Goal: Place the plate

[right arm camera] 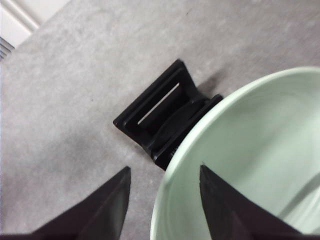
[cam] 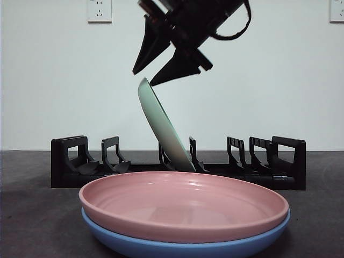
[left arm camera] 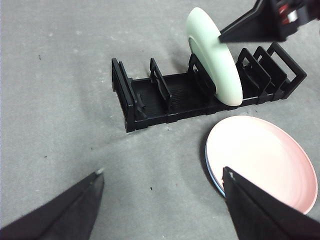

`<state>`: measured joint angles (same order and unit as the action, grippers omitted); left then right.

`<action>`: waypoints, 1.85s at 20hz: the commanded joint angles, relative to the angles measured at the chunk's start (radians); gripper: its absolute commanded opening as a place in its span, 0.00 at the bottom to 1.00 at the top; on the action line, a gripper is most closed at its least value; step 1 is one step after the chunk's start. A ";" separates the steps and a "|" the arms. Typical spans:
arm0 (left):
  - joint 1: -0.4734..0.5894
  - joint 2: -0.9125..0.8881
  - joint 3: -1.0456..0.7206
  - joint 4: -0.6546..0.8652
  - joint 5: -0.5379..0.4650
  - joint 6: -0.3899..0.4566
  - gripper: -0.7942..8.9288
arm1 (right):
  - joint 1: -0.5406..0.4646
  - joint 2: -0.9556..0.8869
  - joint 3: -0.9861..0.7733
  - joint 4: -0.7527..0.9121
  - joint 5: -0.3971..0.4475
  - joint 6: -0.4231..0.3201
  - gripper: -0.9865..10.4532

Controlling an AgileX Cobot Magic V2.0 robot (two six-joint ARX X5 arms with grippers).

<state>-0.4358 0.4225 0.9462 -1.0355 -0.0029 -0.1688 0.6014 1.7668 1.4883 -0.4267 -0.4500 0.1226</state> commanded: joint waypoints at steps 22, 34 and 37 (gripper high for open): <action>-0.002 0.002 0.010 0.014 -0.005 0.000 0.47 | 0.066 -0.076 0.264 -0.278 -0.030 -0.011 0.10; -0.002 0.002 0.010 0.041 -0.005 0.000 0.47 | 0.140 -0.587 -0.159 -0.400 0.145 -0.205 0.10; -0.002 0.002 0.010 0.041 -0.005 -0.001 0.47 | 0.252 -0.727 -0.326 -0.388 0.321 -0.283 0.10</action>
<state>-0.4358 0.4225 0.9462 -1.0054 -0.0032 -0.1688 0.8421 1.0359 1.1458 -0.8410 -0.1421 -0.1139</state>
